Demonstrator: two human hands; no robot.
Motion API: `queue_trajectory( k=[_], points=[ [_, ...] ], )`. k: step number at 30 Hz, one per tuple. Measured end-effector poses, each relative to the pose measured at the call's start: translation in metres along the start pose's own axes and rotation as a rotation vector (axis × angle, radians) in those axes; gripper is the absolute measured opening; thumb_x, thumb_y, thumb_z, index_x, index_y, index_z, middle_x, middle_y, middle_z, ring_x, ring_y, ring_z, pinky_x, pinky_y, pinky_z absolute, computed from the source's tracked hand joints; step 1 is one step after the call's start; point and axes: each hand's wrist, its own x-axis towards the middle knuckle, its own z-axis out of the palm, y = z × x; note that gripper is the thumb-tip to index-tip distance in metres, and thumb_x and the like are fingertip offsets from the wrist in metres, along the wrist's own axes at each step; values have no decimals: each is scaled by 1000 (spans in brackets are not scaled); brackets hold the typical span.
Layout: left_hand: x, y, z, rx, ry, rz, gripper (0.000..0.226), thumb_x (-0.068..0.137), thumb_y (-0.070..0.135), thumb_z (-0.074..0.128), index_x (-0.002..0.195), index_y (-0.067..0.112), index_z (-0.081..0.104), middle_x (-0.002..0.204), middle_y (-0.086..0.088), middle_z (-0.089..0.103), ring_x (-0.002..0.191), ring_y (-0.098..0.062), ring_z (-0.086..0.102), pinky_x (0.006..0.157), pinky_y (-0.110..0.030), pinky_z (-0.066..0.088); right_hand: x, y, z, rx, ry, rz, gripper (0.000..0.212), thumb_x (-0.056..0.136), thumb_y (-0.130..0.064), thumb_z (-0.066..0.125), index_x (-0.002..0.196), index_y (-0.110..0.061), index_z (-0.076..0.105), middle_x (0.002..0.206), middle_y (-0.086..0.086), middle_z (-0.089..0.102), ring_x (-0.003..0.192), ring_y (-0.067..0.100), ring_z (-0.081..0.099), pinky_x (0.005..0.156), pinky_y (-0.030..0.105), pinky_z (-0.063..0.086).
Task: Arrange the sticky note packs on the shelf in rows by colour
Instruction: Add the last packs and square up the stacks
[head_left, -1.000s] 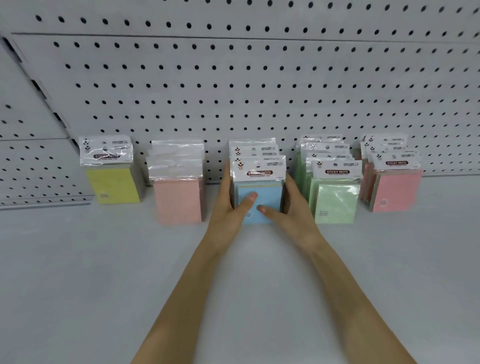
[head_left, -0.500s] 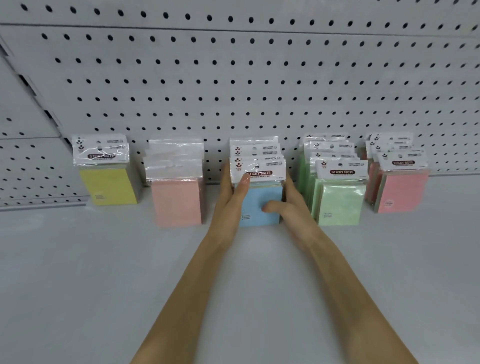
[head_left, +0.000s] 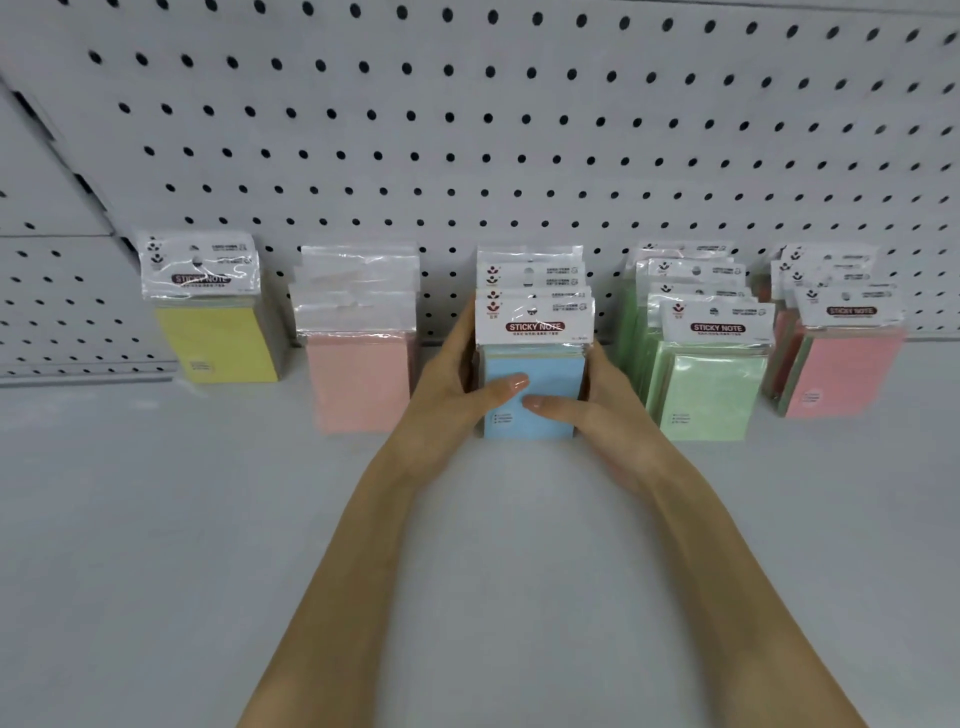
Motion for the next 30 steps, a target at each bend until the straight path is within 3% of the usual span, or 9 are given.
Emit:
queue_trajectory(
  k=[6,10,14,17,20,22,23,27,30],
  points=[
    [2,-1,-1,-63,-3,-15,62,86,-8,59,141,12,38,128,-1,62,117,-17,59,88,-25,50,2,3,10,1,45,-21,69,76,7,70,135,-12,39,123,-1,62,105,7,63,85,22,53],
    [2,-2,-2,-107,-21,-27,64,84,-4,59,142,11,38,134,-11,57,122,-26,55,94,-36,49,1,4,11,36,45,-43,68,77,7,70,135,-12,40,122,-1,63,106,9,63,88,26,53],
    [2,-2,-4,-158,-19,-48,63,84,-3,58,142,13,38,135,-13,55,124,-31,54,98,-46,47,1,7,11,82,58,-41,65,76,8,69,132,-14,44,115,-4,66,99,7,66,79,23,54],
    [2,-1,-4,-149,4,-45,61,84,-2,58,141,12,40,134,-12,57,122,-29,55,94,-40,50,2,7,12,74,80,-50,66,76,6,69,133,-15,45,119,-2,65,101,6,64,78,19,52],
    [0,-1,0,-106,25,-28,60,86,-1,61,140,15,41,134,-8,58,123,-26,55,96,-39,49,-4,5,14,-82,135,-116,76,79,-7,69,144,-18,32,140,-4,48,123,3,49,99,21,43],
    [-4,-1,4,-86,63,-13,58,87,2,59,140,15,42,133,-5,58,124,-24,55,96,-37,49,-17,3,15,-234,232,-180,78,85,-13,64,149,-20,20,147,-17,28,135,-2,28,109,16,24],
    [-6,-2,6,-77,92,-5,57,87,3,57,140,15,42,133,-4,59,123,-22,55,95,-34,49,-26,2,13,-287,307,-231,73,88,-11,60,149,-20,20,145,-18,27,135,-3,25,110,12,20],
    [-14,-2,19,-1,230,55,48,89,0,57,131,21,51,126,6,63,120,-14,57,93,-27,50,-59,5,-21,-408,632,-543,53,87,-1,56,138,-10,45,138,-10,43,130,5,40,108,16,31],
    [-20,-4,20,79,345,89,59,83,3,66,133,27,48,131,9,59,123,-10,54,98,-29,46,-70,16,-59,-424,741,-567,55,85,6,60,137,-7,45,142,-13,34,135,-8,26,110,24,32]
  ],
)
